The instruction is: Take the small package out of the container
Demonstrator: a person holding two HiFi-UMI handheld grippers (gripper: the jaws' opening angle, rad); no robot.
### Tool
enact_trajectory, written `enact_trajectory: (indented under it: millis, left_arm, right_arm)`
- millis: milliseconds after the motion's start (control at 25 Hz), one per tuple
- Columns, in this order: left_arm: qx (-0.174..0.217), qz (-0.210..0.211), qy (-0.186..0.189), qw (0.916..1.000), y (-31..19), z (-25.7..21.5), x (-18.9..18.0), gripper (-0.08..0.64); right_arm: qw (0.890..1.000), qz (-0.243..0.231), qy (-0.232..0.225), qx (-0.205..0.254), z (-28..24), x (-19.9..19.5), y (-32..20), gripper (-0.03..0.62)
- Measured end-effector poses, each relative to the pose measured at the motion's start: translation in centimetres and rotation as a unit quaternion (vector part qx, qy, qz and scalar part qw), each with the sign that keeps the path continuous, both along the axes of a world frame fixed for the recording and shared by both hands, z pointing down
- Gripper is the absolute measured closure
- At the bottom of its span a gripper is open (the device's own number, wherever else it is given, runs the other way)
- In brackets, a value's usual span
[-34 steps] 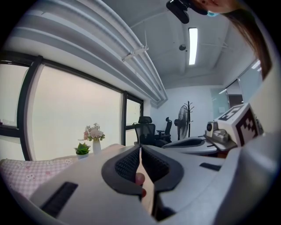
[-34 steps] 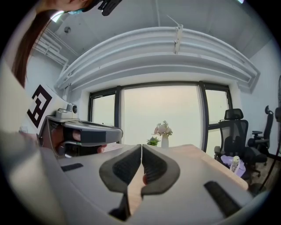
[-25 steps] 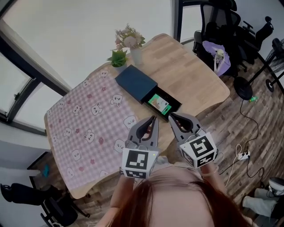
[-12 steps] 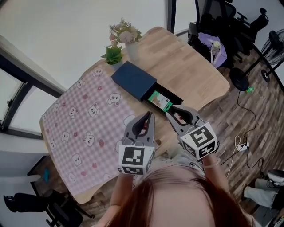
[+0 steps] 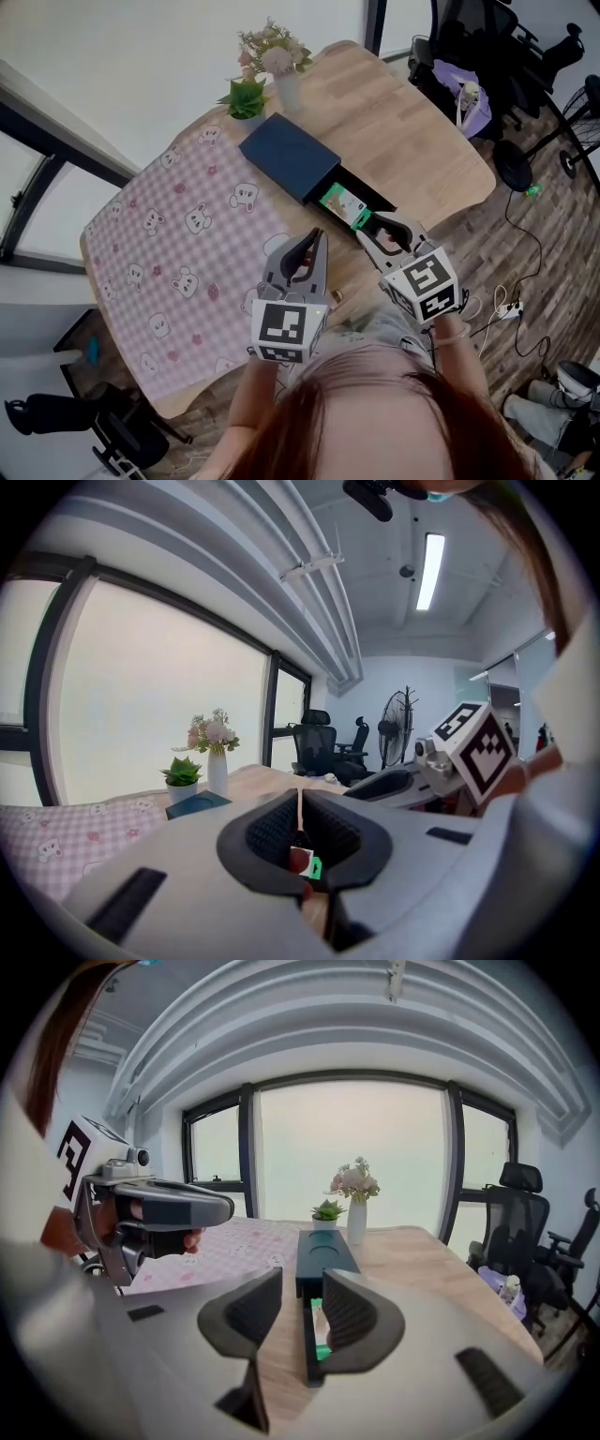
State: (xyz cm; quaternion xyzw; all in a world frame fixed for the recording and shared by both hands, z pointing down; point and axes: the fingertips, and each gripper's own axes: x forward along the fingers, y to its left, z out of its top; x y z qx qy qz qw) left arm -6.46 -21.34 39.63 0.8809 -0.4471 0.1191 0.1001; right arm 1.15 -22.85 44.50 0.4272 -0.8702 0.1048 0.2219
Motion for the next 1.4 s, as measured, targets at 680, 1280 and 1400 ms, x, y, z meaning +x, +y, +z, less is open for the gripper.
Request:
enact_trajectory:
  millis: [680,1280,1400]
  left_arm:
    - [-0.024,-0.022,0.006,0.9995,-3.6,2.8,0.2,0.543]
    - [-0.067,-0.067,0.015,0.9953,-6.9,5.5,-0.8,0.543]
    - [-0.075,-0.071,0.014,0.9946,-7.7,6.0,-0.8,0.543]
  right_arm:
    - [0.998,-0.025,0.024,-0.056,5.5,0.2,-3.9,0.416]
    - [0.990,-0.064,0.059,-0.111,10.3,-0.3,-6.6,0.383]
    - [0.989,-0.066,0.063,-0.118,11.0,-0.2,-7.3,0.376]
